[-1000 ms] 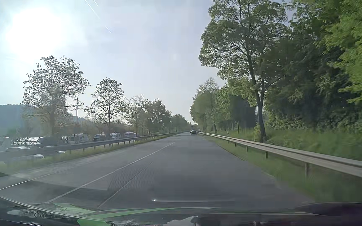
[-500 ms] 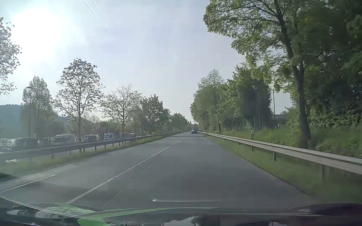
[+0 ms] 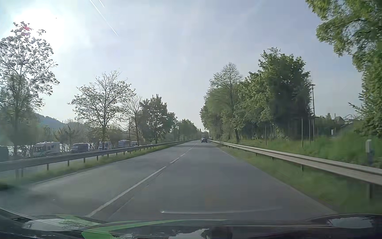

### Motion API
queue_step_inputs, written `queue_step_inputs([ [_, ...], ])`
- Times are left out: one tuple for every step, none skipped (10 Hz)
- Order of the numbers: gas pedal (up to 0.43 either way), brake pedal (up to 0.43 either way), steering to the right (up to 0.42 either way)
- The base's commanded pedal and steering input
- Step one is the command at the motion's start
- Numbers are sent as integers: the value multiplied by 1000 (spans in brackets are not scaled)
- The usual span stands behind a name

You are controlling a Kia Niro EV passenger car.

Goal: Follow the waypoints while adhering to traffic rules and regulations

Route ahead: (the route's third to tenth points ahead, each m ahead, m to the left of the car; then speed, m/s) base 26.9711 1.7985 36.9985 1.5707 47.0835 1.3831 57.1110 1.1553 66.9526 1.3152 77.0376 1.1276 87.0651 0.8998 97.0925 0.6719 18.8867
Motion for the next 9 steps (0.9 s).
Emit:
queue_step_inputs([
  [350, 0, 3],
  [319, 0, 3],
  [299, 0, 3],
  [299, 0, 3],
  [299, 0, 2],
  [287, 0, 2],
  [268, 0, 2],
  [260, 0, 3],
  [260, 0, 2],
])
